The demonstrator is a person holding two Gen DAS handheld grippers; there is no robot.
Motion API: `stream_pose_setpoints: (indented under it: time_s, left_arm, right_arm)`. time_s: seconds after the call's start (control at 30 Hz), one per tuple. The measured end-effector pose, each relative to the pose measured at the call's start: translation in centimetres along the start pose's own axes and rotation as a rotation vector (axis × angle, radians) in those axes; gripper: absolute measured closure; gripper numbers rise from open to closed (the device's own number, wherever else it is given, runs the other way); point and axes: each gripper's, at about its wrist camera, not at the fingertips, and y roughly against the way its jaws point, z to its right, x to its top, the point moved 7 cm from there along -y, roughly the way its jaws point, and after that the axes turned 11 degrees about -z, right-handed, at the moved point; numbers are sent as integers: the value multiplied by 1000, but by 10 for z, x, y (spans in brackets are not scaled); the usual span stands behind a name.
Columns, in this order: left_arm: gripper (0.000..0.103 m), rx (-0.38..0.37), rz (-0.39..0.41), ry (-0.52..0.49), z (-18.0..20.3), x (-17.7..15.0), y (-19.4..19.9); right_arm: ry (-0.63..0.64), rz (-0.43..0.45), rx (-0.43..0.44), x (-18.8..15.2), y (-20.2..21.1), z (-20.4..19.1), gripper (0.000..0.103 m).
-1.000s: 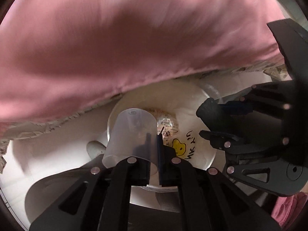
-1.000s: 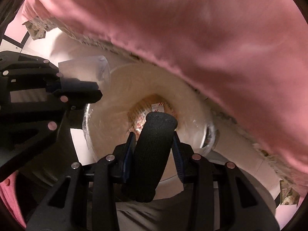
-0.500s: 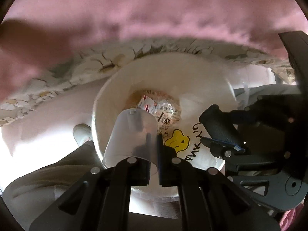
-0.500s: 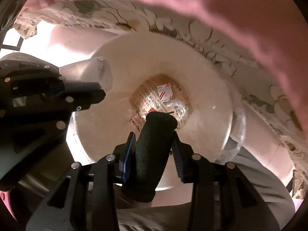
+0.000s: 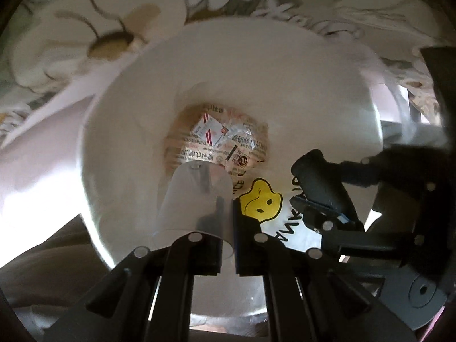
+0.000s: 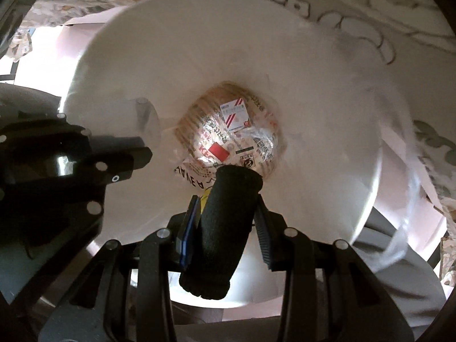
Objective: Collect trash
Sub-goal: 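Open the left tool to drop the clear cup while the right tool drops the foam tube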
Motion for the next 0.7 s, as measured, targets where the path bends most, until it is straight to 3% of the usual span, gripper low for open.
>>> stream_pose_setpoints:
  time_s: [0.33,0.43,0.5,0.53,0.7]
  left_arm:
    - [95,-51,-29,33,-2,3,-10]
    - [84,-43,-20,44,-4,3,-8]
    - [59,-29,-8,63,-8,3,-6]
    - [54,-27,-2,69,-9,3,-4]
    - [49,-20,20,65,-11,1,1]
  right_arm:
    - [-15,-15,7,5,-11,2,63]
    - [-18,-12,2,7,-9,2,58]
    - [-10,-6,-22,6,-7,1,53]
    - [-5,0,-22,6,-6,-1,52]
    - [7,29,-31,3,4,-4,50]
